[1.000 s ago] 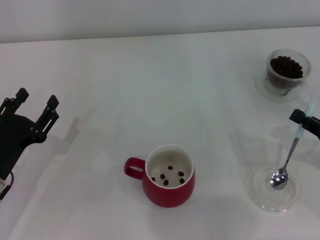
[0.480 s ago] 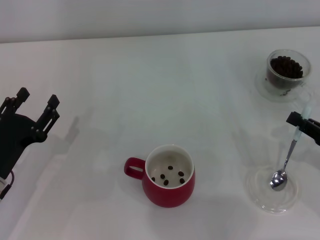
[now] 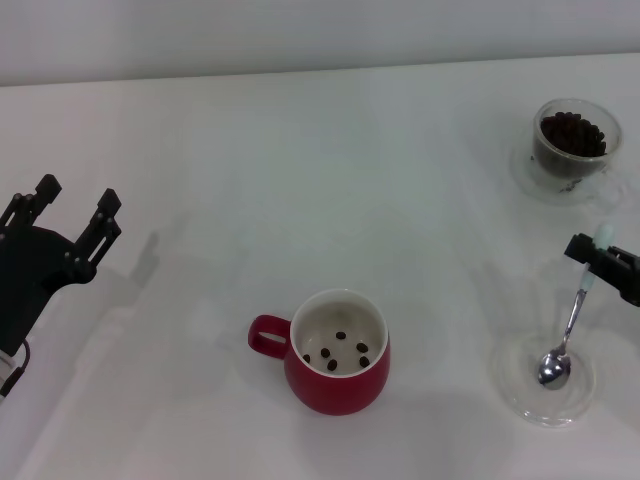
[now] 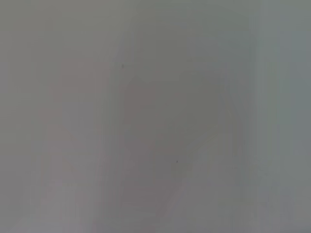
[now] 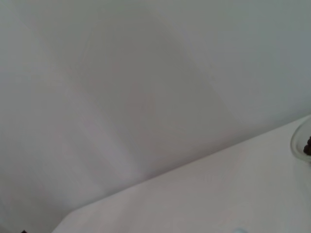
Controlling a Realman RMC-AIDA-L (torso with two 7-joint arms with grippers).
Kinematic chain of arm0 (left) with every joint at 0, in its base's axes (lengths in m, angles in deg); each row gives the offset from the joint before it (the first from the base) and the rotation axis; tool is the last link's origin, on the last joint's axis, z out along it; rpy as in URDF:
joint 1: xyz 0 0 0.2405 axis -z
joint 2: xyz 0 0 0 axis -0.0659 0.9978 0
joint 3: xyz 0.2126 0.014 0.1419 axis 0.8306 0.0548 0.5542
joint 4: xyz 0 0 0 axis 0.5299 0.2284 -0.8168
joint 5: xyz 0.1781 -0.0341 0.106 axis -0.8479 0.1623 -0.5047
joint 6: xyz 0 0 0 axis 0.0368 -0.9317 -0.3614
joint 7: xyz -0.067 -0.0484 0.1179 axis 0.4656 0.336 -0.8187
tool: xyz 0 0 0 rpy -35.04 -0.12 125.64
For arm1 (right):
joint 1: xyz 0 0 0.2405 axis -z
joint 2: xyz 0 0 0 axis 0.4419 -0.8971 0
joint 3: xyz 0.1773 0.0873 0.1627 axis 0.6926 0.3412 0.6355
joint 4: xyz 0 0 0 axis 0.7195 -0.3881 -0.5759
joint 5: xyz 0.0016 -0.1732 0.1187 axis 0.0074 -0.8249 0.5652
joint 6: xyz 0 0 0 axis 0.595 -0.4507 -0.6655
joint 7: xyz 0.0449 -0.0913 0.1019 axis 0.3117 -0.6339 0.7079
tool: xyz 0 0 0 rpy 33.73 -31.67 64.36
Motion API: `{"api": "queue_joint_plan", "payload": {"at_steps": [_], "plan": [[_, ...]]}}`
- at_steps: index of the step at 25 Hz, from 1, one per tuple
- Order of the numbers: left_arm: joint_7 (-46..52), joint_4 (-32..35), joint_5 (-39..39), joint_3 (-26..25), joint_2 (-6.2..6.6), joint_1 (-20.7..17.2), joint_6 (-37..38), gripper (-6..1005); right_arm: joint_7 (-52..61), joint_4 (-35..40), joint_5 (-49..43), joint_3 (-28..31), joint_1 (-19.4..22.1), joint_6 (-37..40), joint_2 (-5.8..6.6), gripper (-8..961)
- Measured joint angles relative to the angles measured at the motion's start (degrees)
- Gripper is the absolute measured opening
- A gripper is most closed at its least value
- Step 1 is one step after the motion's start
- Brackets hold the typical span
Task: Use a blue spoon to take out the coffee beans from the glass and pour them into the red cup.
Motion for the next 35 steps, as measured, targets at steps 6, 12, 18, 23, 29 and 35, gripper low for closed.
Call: {"api": "queue_joint_plan", "payload": {"at_steps": [6, 12, 18, 23, 29, 35], "plan": [[0.0, 0.0, 0.0, 0.0, 0.0, 0.1, 0.1, 727, -0.7, 0.1, -0.5, 0.2, -0.1, 1.4, -0.34, 186], [0.0, 0.0, 0.1, 0.0, 0.0, 0.2, 0.1, 728, -0.7, 0.3, -0.5, 0.3, -0.1, 2.0, -0.38, 187], [0.0, 0.2, 0.2, 0.0, 0.0, 0.6, 0.9, 728, -0.7, 0.2, -0.5, 0.3, -0.6, 2.3, -0.35, 197], [0.0, 0.2, 0.3, 0.0, 0.0, 0.8, 1.5, 728, -0.7, 0.3, 0.0, 1.3, -0.8, 2.4, -0.33, 206], [0.0, 0.2, 0.4, -0.1, 0.0, 0.9, 1.5, 728, -1.7, 0.5, 0.1, 5.8, -1.6, 2.3, -0.54, 216], [0.0, 0.6, 0.5, -0.1, -0.01, 1.4, 1.5, 728, -8.1, 0.6, 0.1, 10.9, -2.9, 1.7, -1.97, 227]]}}
